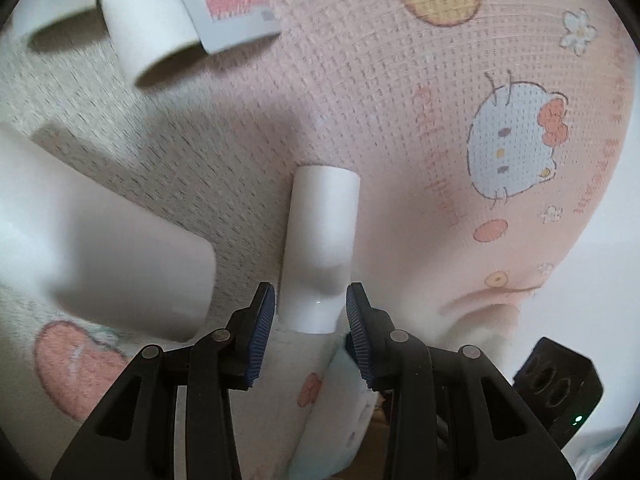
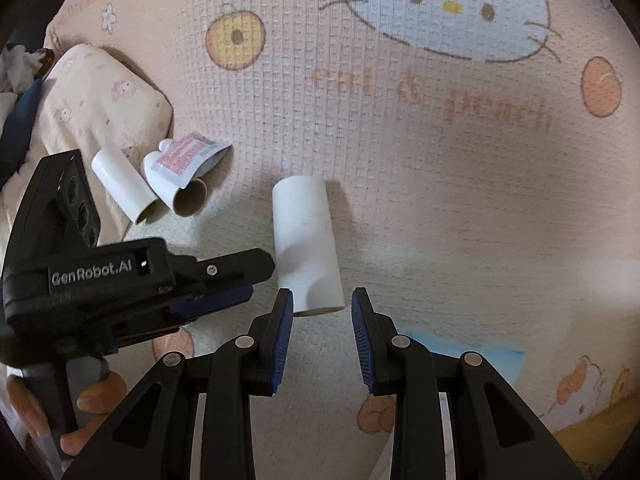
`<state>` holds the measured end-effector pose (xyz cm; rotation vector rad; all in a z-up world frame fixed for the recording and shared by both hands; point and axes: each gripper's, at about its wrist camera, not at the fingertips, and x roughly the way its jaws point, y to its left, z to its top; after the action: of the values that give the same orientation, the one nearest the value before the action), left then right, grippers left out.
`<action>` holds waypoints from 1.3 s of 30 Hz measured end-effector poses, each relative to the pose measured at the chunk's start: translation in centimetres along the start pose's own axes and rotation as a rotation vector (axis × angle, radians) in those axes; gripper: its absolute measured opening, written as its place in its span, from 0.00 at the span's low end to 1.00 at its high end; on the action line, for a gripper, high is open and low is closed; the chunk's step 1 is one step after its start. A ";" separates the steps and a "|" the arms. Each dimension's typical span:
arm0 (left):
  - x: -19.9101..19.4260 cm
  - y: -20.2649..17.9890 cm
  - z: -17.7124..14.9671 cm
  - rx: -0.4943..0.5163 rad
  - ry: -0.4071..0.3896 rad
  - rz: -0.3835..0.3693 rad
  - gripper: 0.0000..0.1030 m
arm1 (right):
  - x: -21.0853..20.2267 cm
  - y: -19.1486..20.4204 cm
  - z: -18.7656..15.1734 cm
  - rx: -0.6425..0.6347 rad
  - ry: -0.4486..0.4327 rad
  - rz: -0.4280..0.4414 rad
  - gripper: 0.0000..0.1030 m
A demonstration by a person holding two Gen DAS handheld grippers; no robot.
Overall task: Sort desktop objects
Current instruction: 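Close both grippers on another standing white tube on the bed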
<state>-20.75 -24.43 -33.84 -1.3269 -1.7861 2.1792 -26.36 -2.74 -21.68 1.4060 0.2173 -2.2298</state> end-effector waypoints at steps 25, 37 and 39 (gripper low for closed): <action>2.0 -1.9 -1.2 0.101 0.085 0.031 0.38 | 2.9 -0.2 -0.3 -0.025 0.078 0.025 0.35; 1.3 -3.2 -6.8 0.263 0.180 0.075 0.34 | -0.4 -0.1 -6.1 0.067 0.104 0.031 0.31; 0.9 -3.1 -7.3 0.260 0.202 0.064 0.34 | -1.1 -0.4 -7.0 0.118 0.092 0.050 0.31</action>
<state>-18.25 -17.14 -31.71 -1.4946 -1.3564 2.1281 -20.52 0.64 -24.02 1.5609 0.0819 -2.1703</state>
